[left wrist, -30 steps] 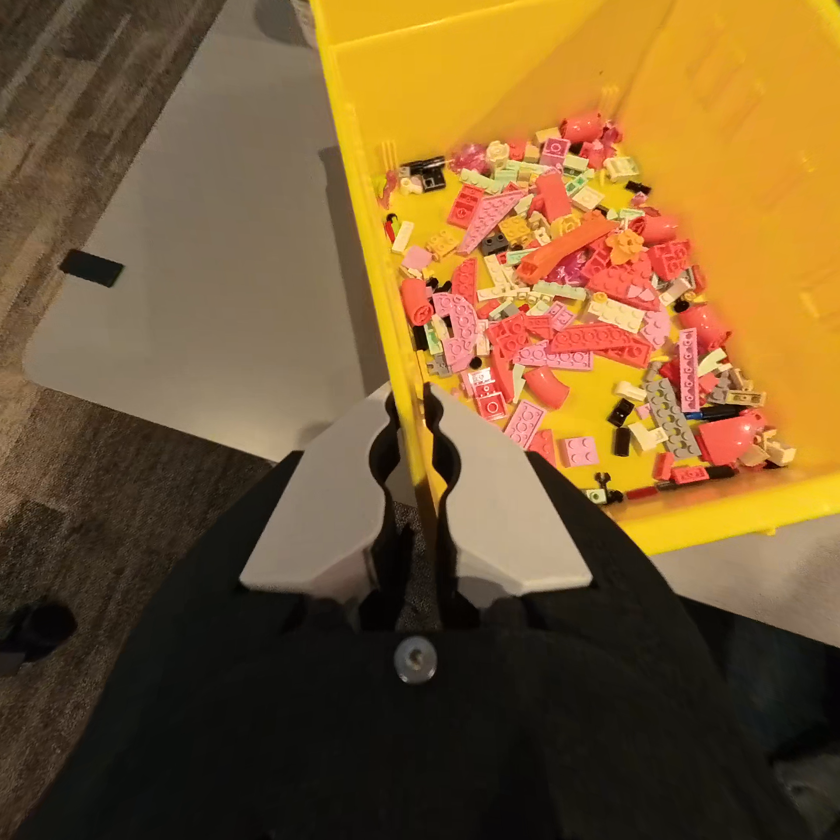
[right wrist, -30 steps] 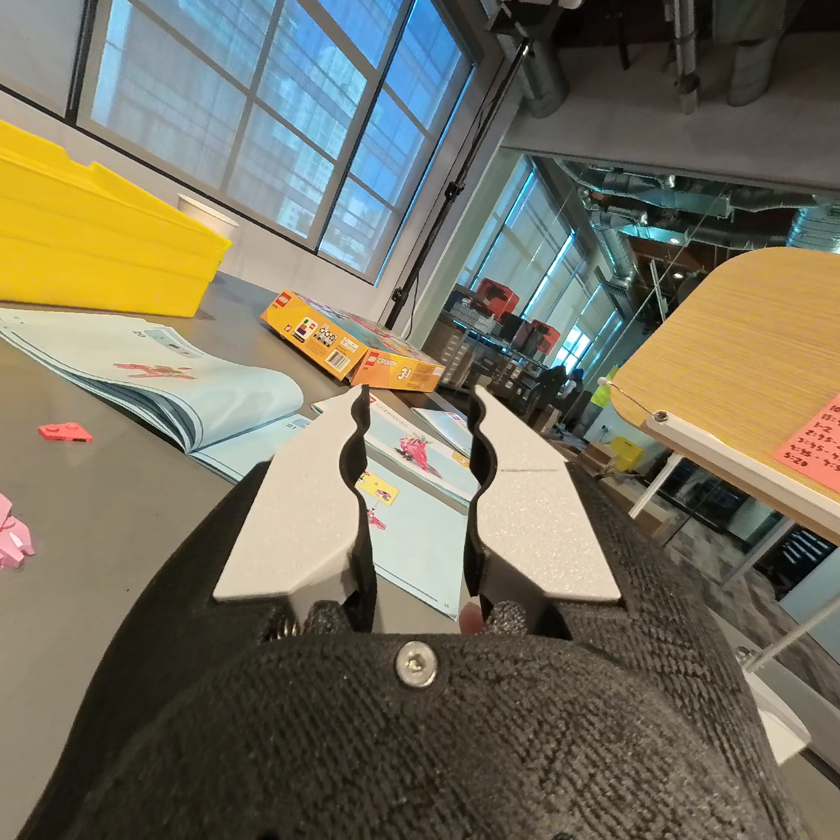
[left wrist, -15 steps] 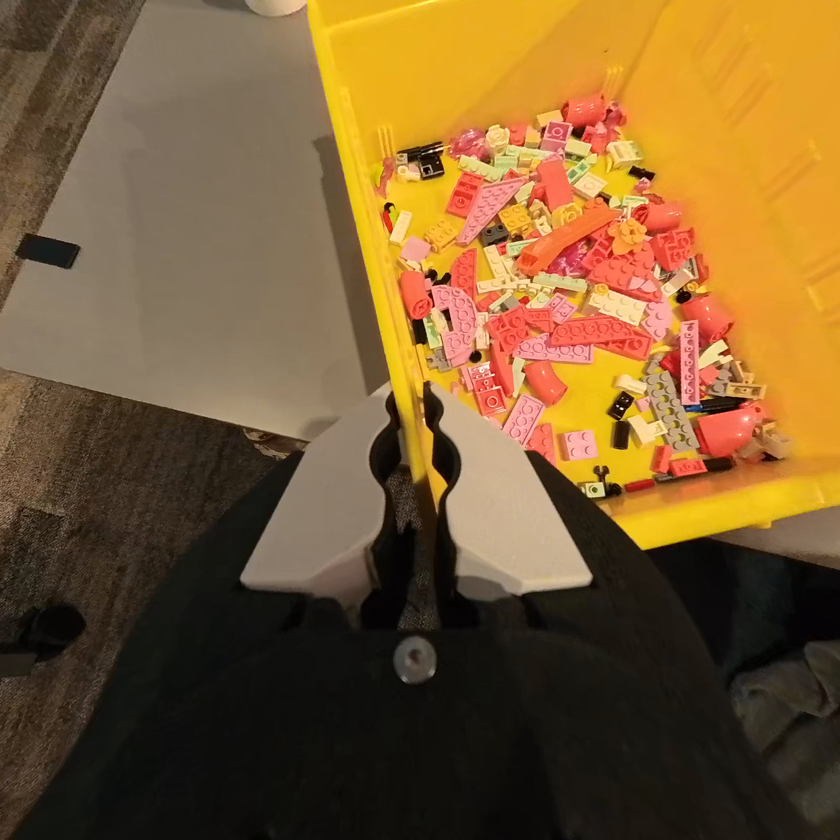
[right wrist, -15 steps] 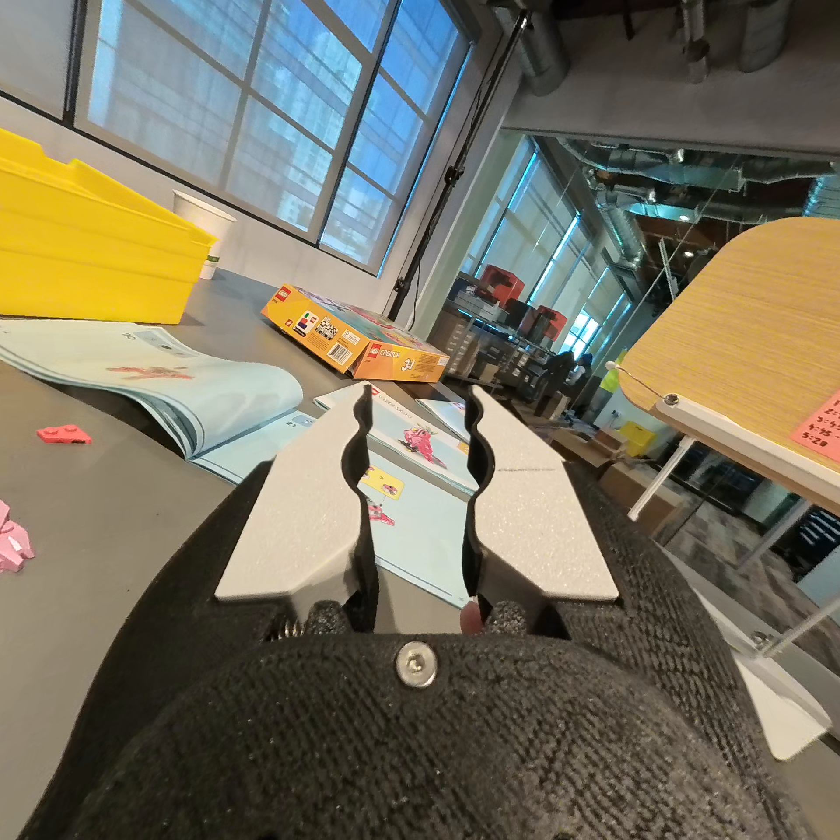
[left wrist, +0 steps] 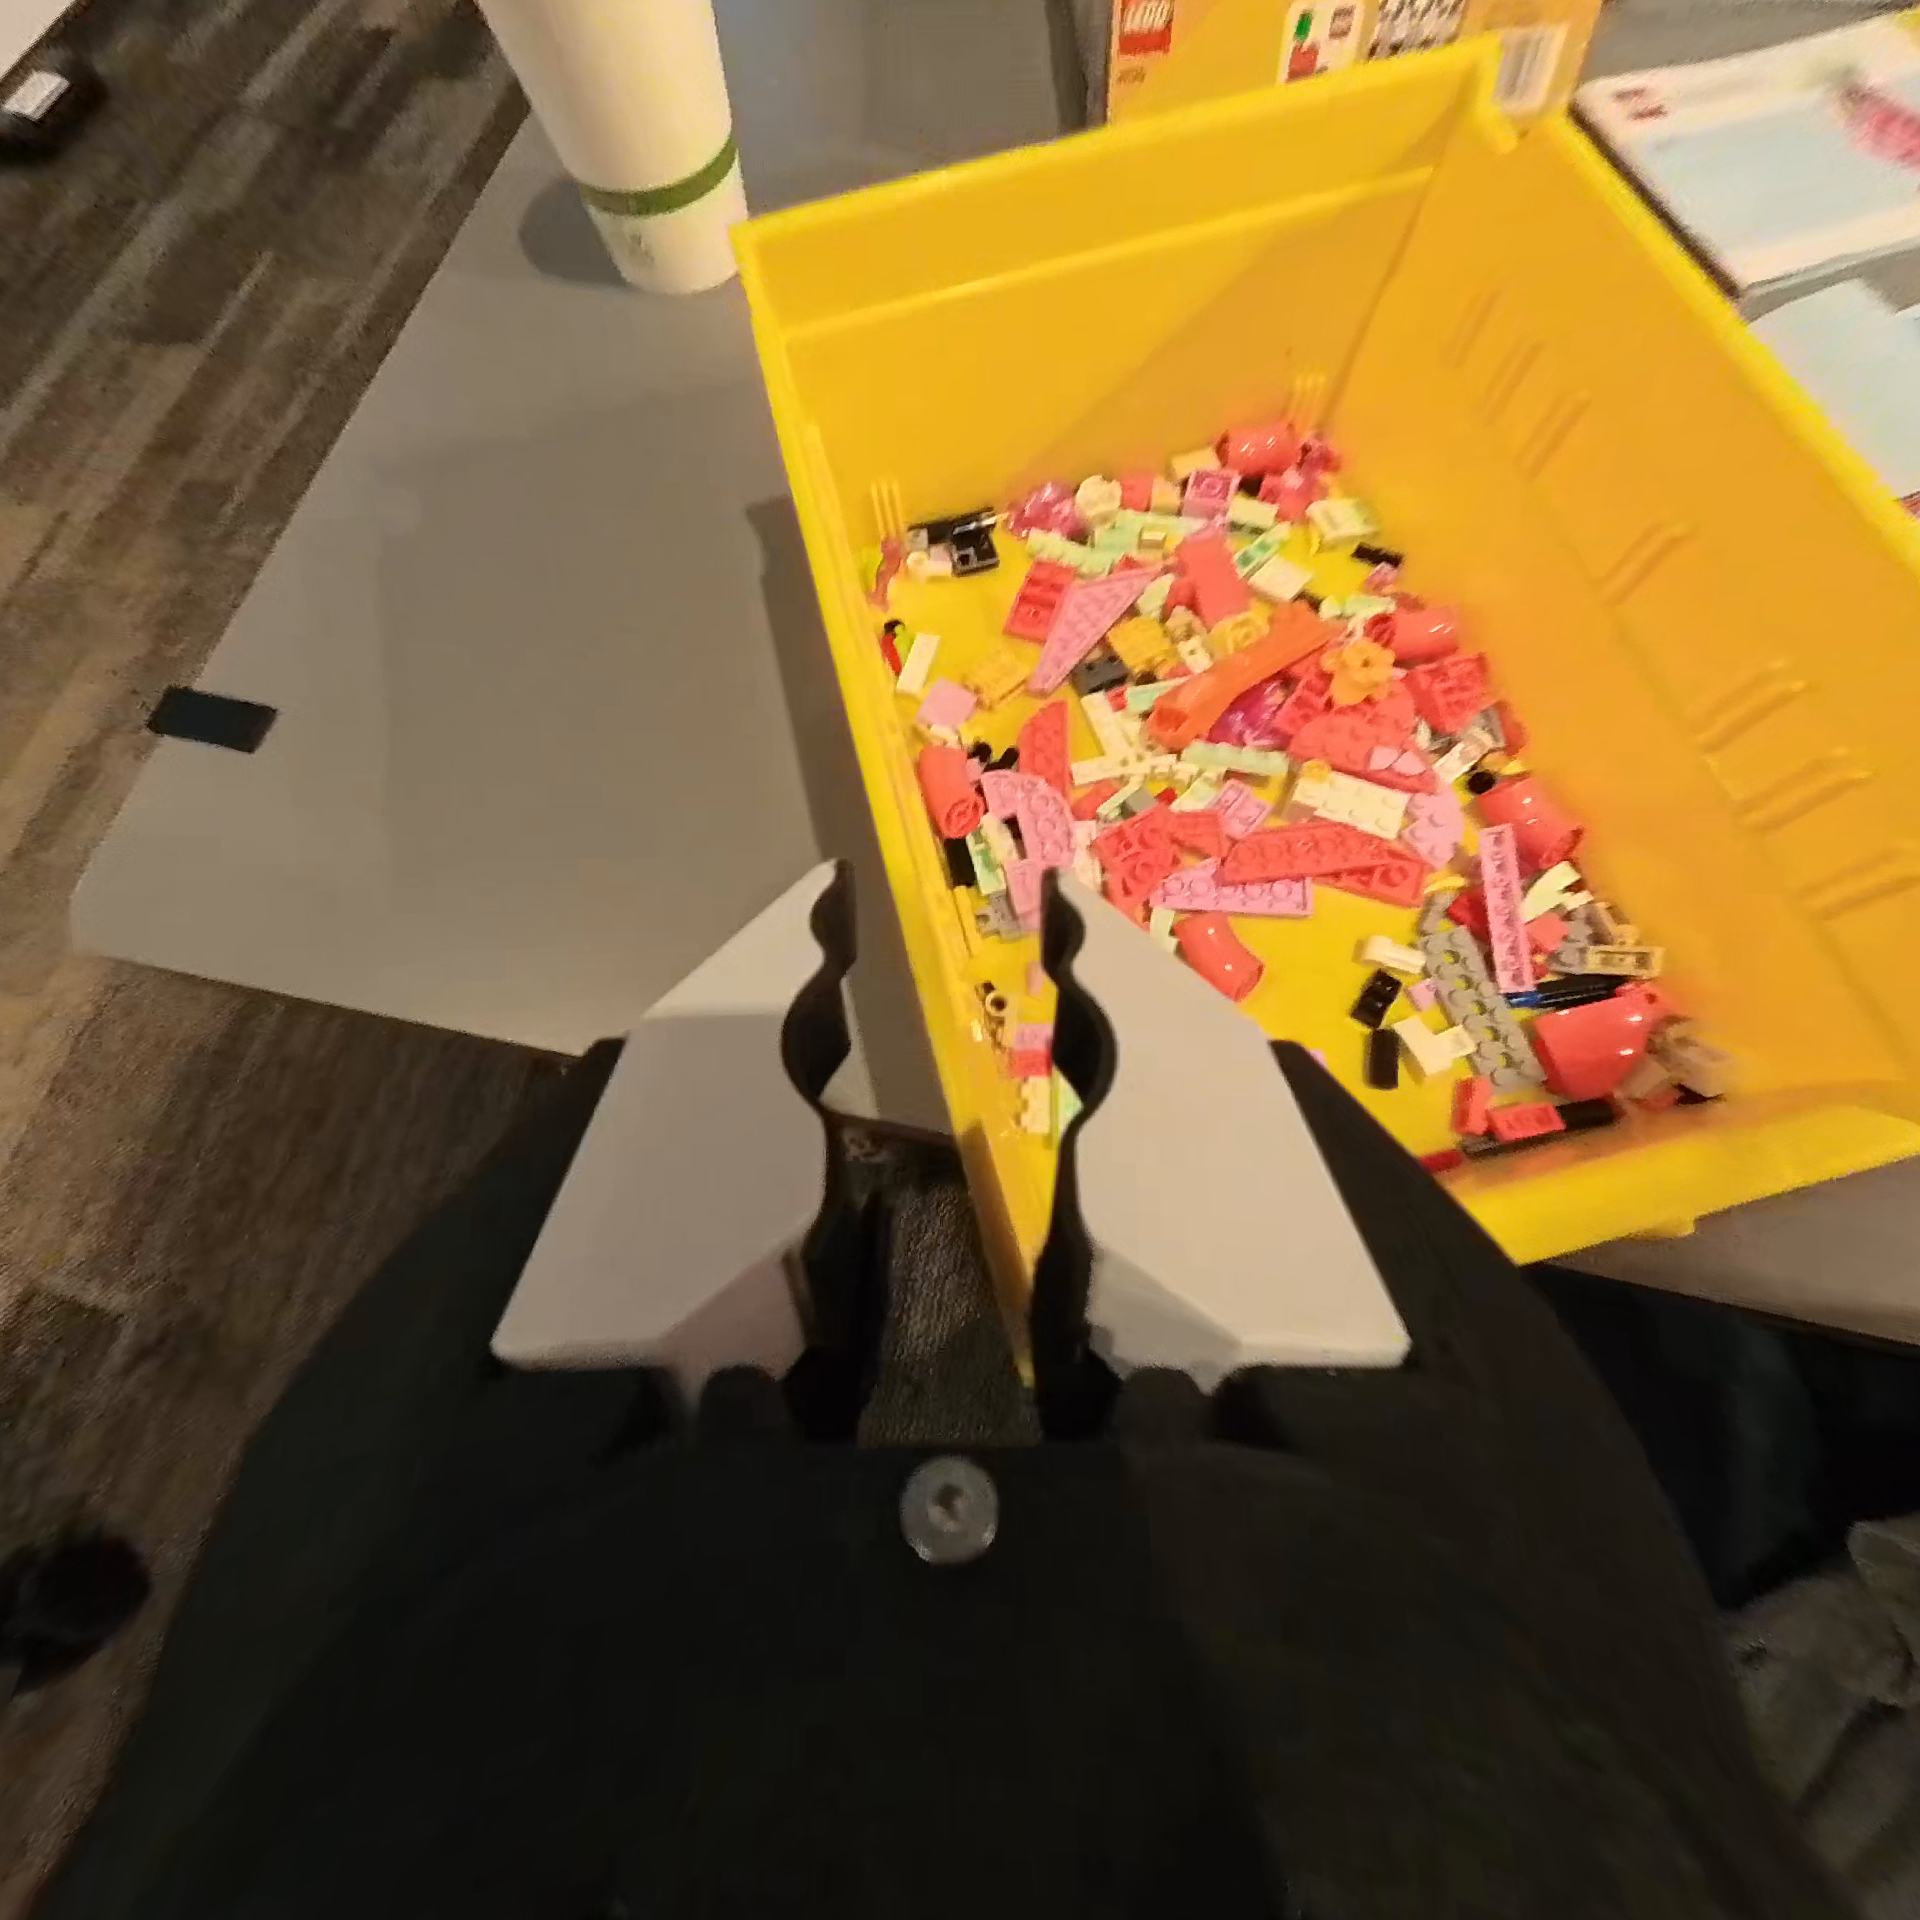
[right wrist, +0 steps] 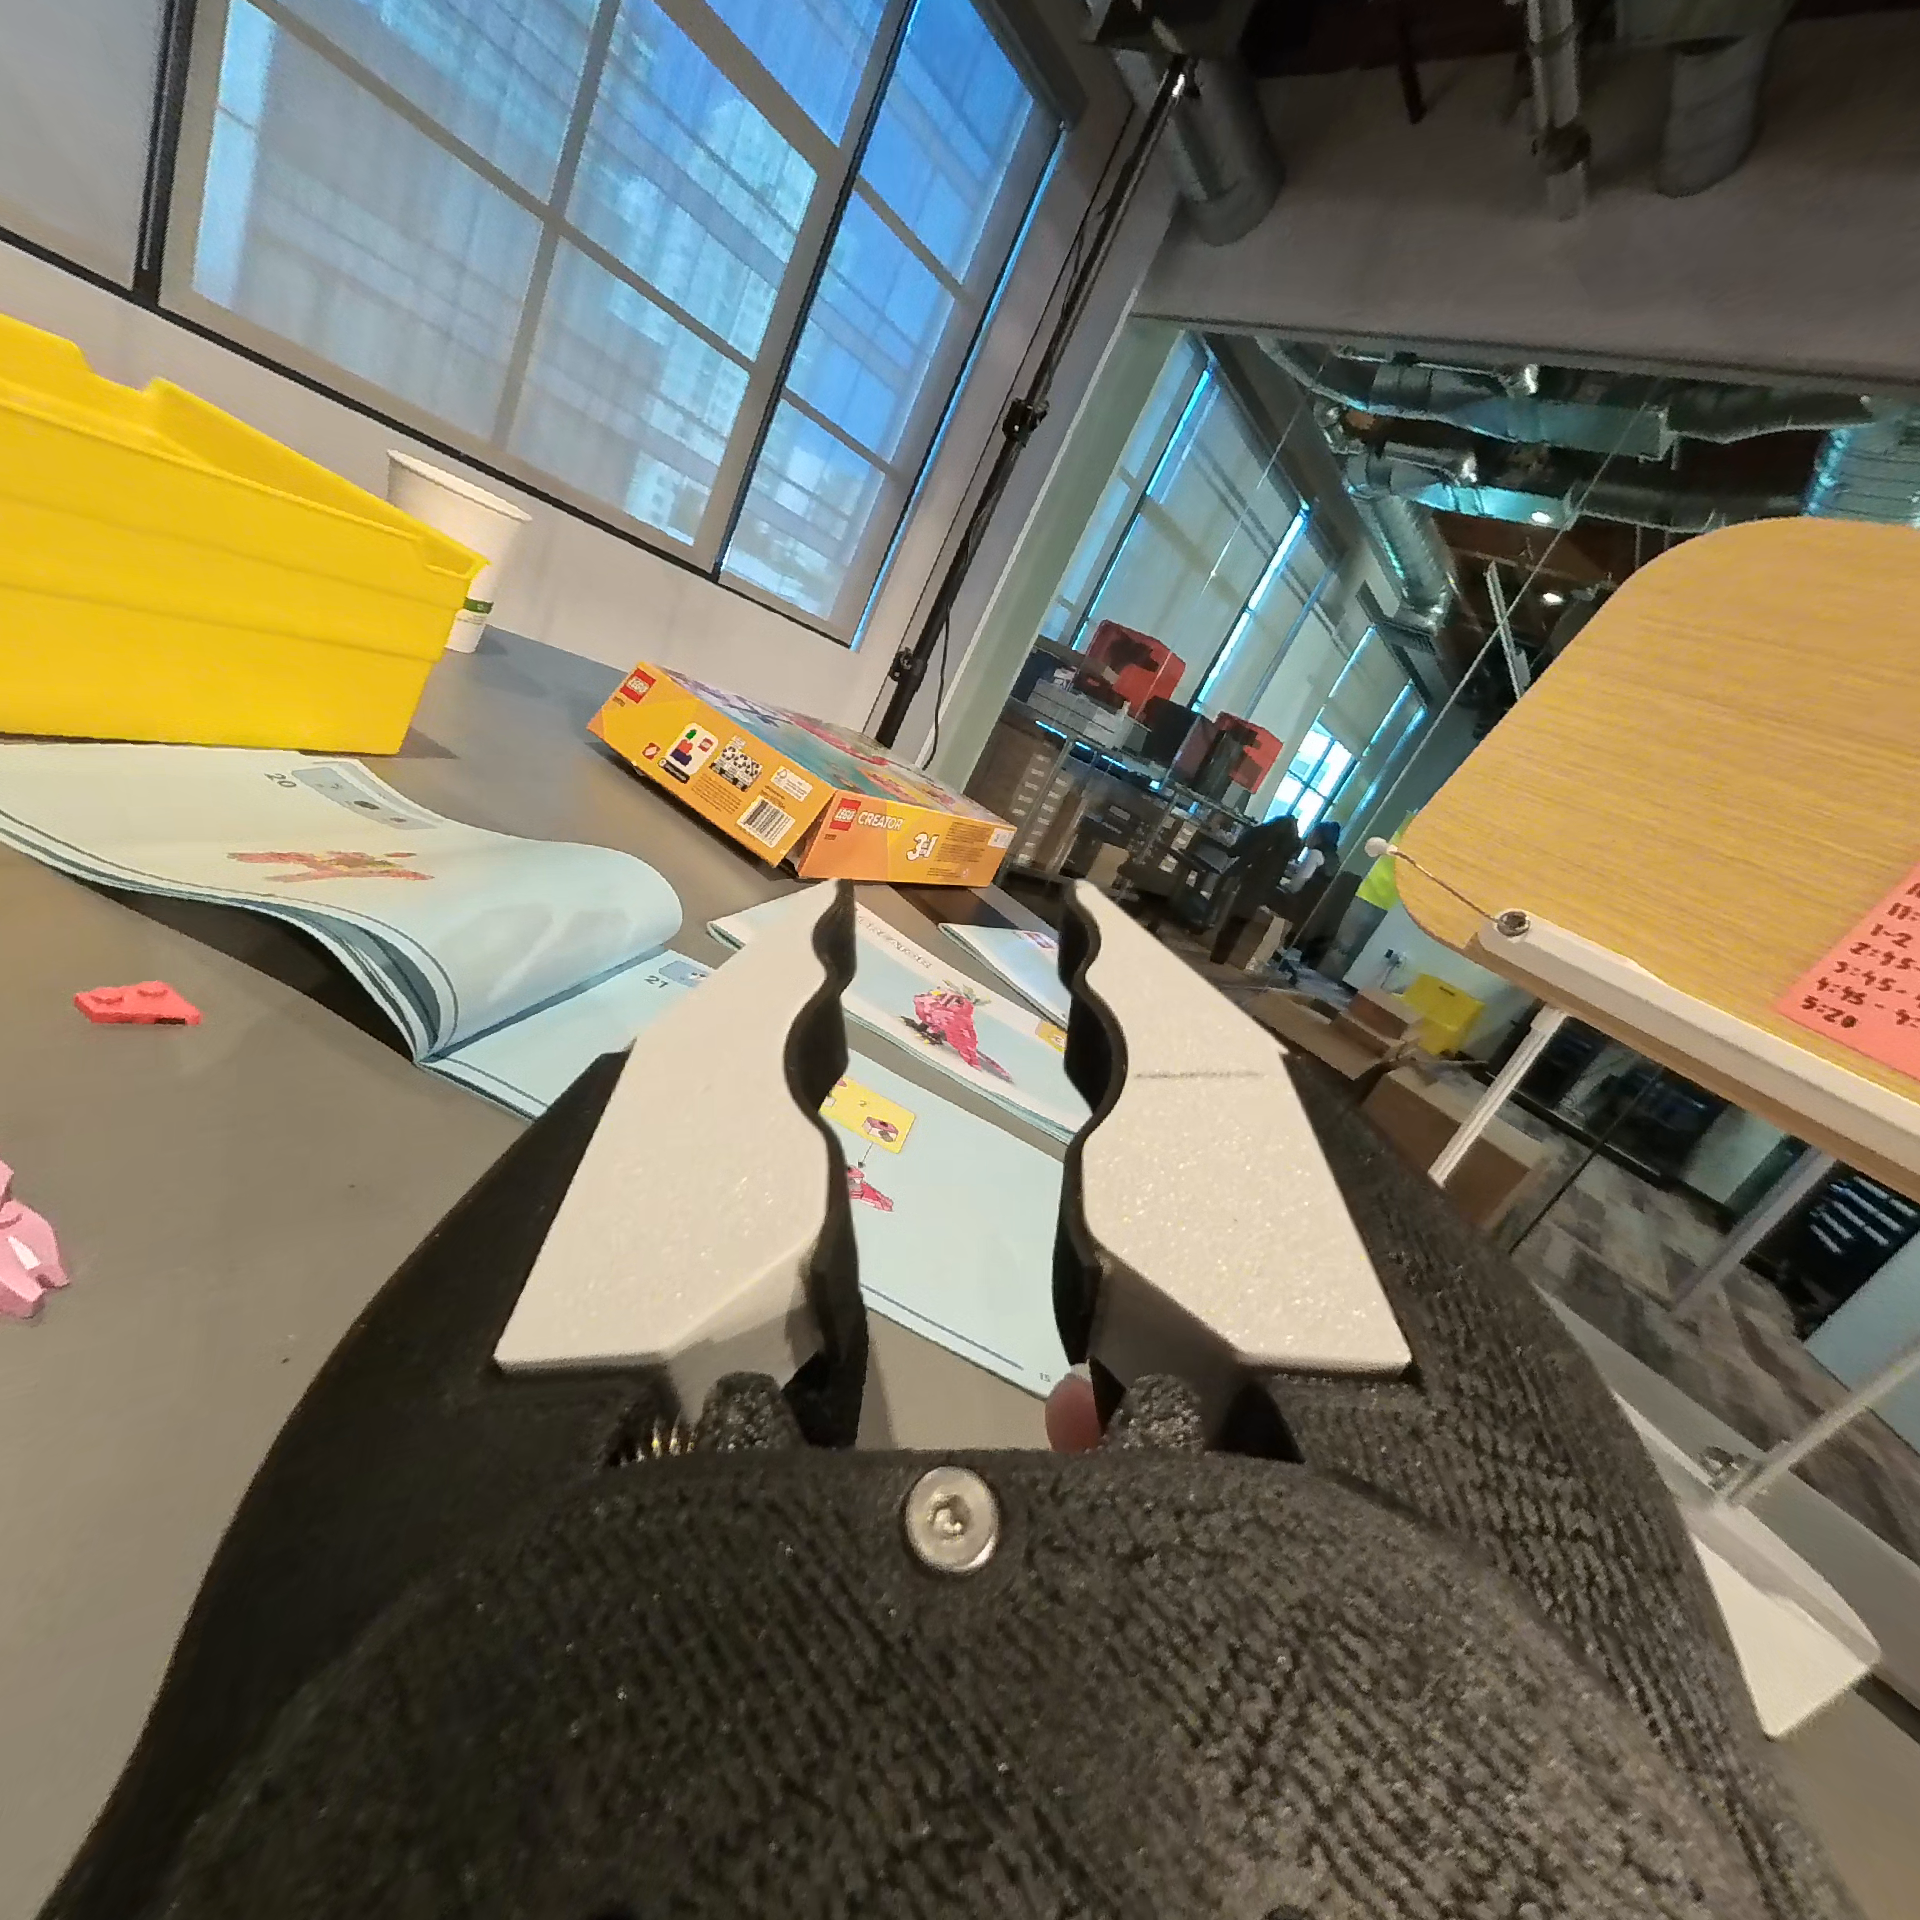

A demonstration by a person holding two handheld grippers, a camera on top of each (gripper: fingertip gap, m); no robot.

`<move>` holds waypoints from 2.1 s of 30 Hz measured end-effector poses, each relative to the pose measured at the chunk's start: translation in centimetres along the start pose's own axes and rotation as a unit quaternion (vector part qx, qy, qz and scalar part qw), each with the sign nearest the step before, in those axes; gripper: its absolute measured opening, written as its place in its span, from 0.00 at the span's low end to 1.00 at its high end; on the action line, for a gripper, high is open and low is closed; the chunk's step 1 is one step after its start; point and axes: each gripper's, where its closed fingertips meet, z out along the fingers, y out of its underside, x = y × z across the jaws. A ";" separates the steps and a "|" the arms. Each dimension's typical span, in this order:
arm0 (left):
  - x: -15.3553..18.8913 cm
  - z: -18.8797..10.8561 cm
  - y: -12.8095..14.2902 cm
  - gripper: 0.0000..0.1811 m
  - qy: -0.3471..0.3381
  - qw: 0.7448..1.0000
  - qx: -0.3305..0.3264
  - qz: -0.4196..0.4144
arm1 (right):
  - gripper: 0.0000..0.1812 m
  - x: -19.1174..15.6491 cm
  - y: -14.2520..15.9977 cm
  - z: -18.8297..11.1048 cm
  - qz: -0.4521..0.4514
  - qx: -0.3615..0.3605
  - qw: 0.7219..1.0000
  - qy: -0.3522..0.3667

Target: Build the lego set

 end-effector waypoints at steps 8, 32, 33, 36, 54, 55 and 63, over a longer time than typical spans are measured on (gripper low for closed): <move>0.6 -1.6 -3.2 0.19 -0.015 0.995 0.091 0.046 | 0.22 0.3 -0.2 0.0 -0.020 0.000 1.000 0.014; 2.0 -2.2 -5.2 0.24 0.007 0.990 0.129 0.047 | 0.21 1.2 -0.5 -0.5 -0.019 0.005 0.999 0.037; 2.1 -2.2 -5.3 0.24 0.010 0.990 0.130 0.046 | 0.21 1.2 -0.5 -0.5 -0.019 0.005 0.999 0.037; 2.3 -2.1 -5.2 0.24 0.018 0.991 0.127 0.047 | 0.21 1.1 -0.4 -0.5 -0.020 0.002 0.999 0.036; 18.5 2.7 3.3 0.13 0.352 0.883 -0.186 0.248 | 0.21 0.9 -0.2 -0.3 -0.016 -0.002 0.999 0.031; 18.3 3.2 3.6 0.14 0.345 0.884 -0.199 0.245 | 0.21 0.9 -0.2 -0.3 -0.016 -0.002 0.999 0.031; 17.0 4.7 5.0 0.31 0.300 0.890 -0.246 0.238 | 0.21 0.6 -0.2 -0.2 -0.013 0.000 1.000 0.022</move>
